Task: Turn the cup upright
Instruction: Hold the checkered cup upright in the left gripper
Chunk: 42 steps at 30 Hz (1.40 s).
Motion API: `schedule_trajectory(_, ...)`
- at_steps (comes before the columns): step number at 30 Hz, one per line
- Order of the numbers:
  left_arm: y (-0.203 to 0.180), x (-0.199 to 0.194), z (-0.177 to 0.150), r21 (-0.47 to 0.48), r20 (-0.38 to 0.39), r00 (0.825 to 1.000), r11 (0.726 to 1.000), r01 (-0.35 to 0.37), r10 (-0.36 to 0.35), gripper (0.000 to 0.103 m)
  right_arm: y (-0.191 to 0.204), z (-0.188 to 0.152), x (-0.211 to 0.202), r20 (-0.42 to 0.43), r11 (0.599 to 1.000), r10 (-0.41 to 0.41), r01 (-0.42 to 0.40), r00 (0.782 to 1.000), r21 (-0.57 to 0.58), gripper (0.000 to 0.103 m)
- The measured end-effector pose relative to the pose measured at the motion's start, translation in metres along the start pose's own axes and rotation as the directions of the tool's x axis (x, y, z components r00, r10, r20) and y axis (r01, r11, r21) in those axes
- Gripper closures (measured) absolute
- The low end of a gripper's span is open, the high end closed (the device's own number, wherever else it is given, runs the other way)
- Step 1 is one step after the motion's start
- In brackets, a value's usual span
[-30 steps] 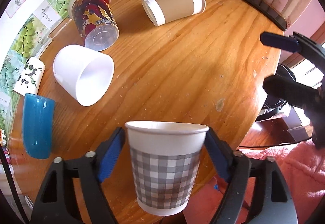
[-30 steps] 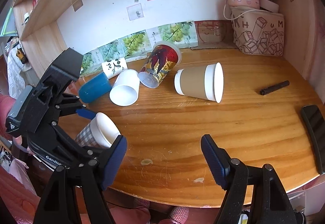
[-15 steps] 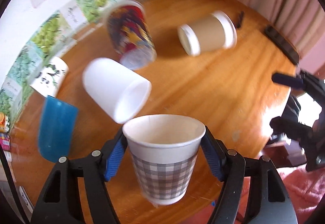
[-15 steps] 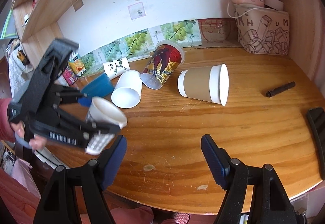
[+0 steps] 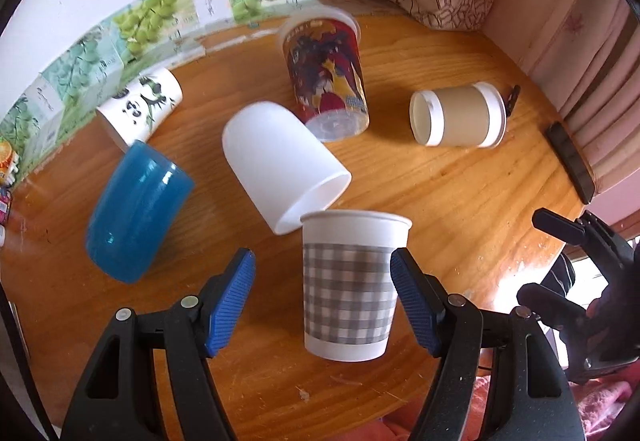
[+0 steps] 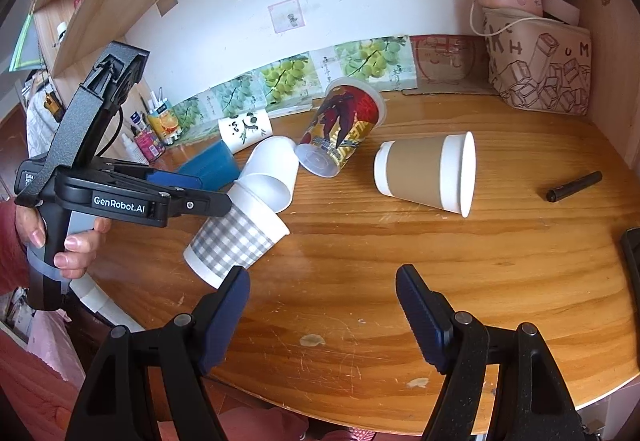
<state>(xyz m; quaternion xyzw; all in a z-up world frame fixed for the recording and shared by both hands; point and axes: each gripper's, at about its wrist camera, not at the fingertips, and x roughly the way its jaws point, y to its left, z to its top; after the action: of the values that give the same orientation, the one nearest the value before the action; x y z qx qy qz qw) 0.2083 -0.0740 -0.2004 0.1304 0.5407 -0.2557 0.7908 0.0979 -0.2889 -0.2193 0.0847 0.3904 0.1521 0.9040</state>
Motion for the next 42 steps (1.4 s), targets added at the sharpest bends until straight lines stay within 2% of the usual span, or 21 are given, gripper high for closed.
schedule_trajectory(12,-0.026,0.028,0.017,0.007,-0.111,0.993,0.999,0.041,-0.04,0.029,0.001,0.0,0.01,-0.031,1.0,0.011,-0.012,0.999,-0.008,0.027)
schedule_trajectory(25,-0.031,0.047,0.039,-0.016,-0.18,0.982,0.999,0.051,-0.053,0.031,-0.007,-0.007,0.01,-0.047,0.999,-0.012,0.014,0.999,0.029,0.027)
schedule_trajectory(32,-0.026,0.034,0.041,-0.031,-0.118,0.992,0.999,0.041,-0.045,0.032,-0.007,-0.009,0.007,-0.036,0.999,-0.012,0.014,0.999,0.033,0.027)
schedule_trajectory(38,-0.026,0.009,0.029,-0.059,0.007,0.999,0.997,0.04,-0.04,0.032,-0.002,-0.01,0.002,-0.025,1.0,-0.009,0.009,1.0,0.011,0.027)
schedule_trajectory(42,-0.031,-0.004,0.022,-0.087,0.13,0.991,0.996,0.003,0.008,0.032,0.003,-0.011,0.0,-0.017,1.0,-0.01,0.01,1.0,-0.009,0.027)
